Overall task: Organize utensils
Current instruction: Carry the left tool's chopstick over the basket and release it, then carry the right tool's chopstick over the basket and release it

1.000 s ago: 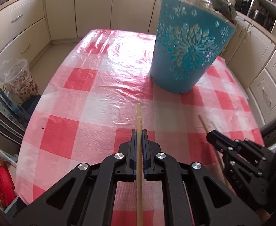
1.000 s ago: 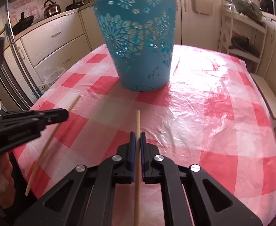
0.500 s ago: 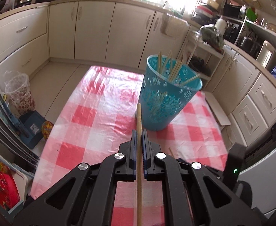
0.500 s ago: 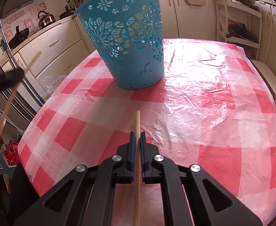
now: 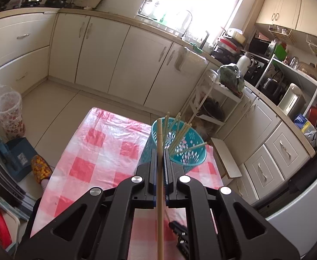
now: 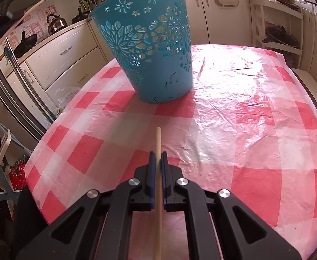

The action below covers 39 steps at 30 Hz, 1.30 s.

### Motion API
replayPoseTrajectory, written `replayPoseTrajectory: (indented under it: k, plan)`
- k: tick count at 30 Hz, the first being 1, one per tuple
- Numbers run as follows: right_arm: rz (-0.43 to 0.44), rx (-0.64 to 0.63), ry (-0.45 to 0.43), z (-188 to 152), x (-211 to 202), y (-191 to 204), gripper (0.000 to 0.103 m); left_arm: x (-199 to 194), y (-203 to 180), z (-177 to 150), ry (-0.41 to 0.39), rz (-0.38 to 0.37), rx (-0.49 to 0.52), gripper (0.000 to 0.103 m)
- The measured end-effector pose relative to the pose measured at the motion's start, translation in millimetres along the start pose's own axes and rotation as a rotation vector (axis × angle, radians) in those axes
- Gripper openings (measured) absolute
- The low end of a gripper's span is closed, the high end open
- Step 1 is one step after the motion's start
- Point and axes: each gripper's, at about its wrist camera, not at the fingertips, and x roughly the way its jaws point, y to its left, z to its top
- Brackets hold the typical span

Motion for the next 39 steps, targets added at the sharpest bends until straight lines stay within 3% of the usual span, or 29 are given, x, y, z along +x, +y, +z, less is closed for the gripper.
replayPoseTrajectory:
  k: [7, 16, 22, 27, 33, 36, 37, 39]
  plan:
    - [0.009, 0.007, 0.001, 0, 1, 0, 0.006, 26, -23, 44, -0.098, -0.012, -0.001, 0.005]
    - [0.012, 0.01, -0.004, 0, 0, -1, 0.006, 94, -46, 92, -0.178, -0.012, -0.014, 0.005]
    - [0.024, 0.017, -0.002, 0, 0, -3, 0.006, 140, -41, 87, -0.177, -0.004, -0.02, 0.005]
    - [0.031, 0.026, 0.005, 1, 1, -4, 0.006, 156, -45, 70, -0.163, 0.034, 0.046, 0.005]
    - [0.033, 0.032, 0.004, 0, 1, -5, 0.006, 159, -45, 52, -0.072, 0.09, 0.136, 0.006]
    - [0.038, 0.044, 0.005, 1, 1, -7, 0.006, 150, -41, 45, -0.025, 0.139, 0.178, 0.027]
    - [0.043, 0.05, 0.009, 1, 1, -8, 0.006, 143, -39, 42, -0.031, 0.158, 0.182, 0.04]
    - [0.052, 0.062, 0.022, 1, 3, -10, 0.006, 126, -33, 38, -0.053, 0.182, 0.178, 0.053]
